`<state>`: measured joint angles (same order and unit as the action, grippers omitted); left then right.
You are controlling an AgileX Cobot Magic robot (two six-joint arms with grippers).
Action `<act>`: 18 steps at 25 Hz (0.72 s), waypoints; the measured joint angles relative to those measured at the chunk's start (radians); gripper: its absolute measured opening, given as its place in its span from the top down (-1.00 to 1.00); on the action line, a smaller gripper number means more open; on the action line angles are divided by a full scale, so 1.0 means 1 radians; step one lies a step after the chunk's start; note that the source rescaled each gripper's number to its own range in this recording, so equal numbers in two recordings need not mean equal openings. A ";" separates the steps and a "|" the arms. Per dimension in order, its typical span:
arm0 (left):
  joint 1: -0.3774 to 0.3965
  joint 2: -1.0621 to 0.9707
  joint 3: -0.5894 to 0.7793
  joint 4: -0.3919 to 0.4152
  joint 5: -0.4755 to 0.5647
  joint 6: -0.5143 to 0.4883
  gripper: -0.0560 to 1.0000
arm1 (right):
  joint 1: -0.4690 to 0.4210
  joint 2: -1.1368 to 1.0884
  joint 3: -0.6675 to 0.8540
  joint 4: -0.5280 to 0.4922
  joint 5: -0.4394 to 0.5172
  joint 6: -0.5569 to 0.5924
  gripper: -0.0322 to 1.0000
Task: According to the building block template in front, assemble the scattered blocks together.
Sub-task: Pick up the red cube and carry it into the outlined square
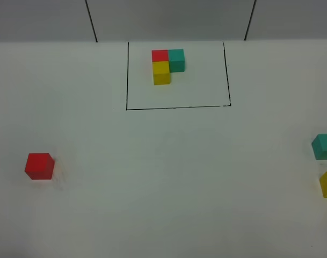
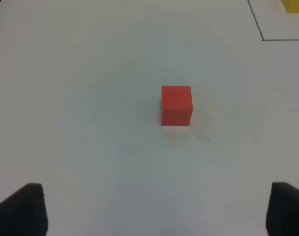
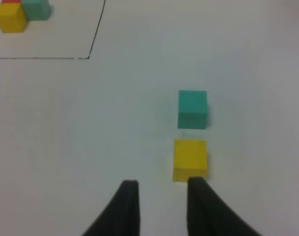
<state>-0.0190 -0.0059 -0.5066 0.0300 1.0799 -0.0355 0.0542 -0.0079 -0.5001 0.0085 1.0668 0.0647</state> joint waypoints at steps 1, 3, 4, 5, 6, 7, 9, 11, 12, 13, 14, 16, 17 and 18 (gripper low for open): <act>0.000 0.000 0.000 0.000 0.000 0.000 -1.00 | 0.000 0.000 0.000 0.000 0.000 0.000 0.94; 0.000 0.000 0.000 0.000 0.000 0.000 -0.98 | 0.000 0.000 0.000 0.000 0.000 0.000 0.94; 0.000 0.000 0.000 0.000 0.000 0.000 -0.97 | 0.000 0.000 0.000 0.000 0.000 0.000 0.94; 0.000 0.000 0.000 0.000 0.000 0.000 -0.95 | 0.000 0.000 0.000 0.000 0.000 0.000 0.94; 0.000 0.000 0.000 0.000 0.000 0.000 -0.93 | 0.000 0.000 0.000 0.000 0.000 0.000 0.94; 0.000 0.000 0.000 0.000 0.000 0.000 -0.90 | 0.000 0.000 0.000 0.000 0.000 0.000 0.94; 0.000 0.000 0.000 0.000 0.000 0.000 -0.82 | 0.000 0.000 0.000 0.000 0.000 0.000 0.94; 0.000 0.000 0.000 0.000 0.000 0.000 -0.75 | 0.000 0.000 0.000 0.000 0.000 -0.001 0.94; 0.000 0.000 0.000 0.000 0.000 0.000 -0.70 | 0.000 0.000 0.000 0.000 0.000 -0.001 0.94; 0.000 0.000 0.000 0.000 0.000 0.000 -0.66 | 0.000 0.000 0.000 0.000 0.000 -0.001 0.94; 0.000 0.000 0.000 0.000 0.000 0.000 -0.63 | 0.000 0.000 0.000 0.000 0.000 -0.001 0.94; 0.000 0.010 -0.003 0.001 -0.003 0.000 -0.60 | 0.000 0.000 0.000 0.000 0.000 -0.001 0.94; 0.000 0.024 -0.008 0.005 -0.014 -0.001 -0.60 | 0.000 0.000 0.000 0.000 0.000 -0.001 0.94; 0.000 0.051 -0.019 0.012 -0.024 -0.010 -0.59 | 0.000 0.000 0.000 0.000 0.000 -0.001 0.94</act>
<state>-0.0190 0.0454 -0.5260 0.0421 1.0563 -0.0451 0.0542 -0.0079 -0.5001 0.0085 1.0668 0.0638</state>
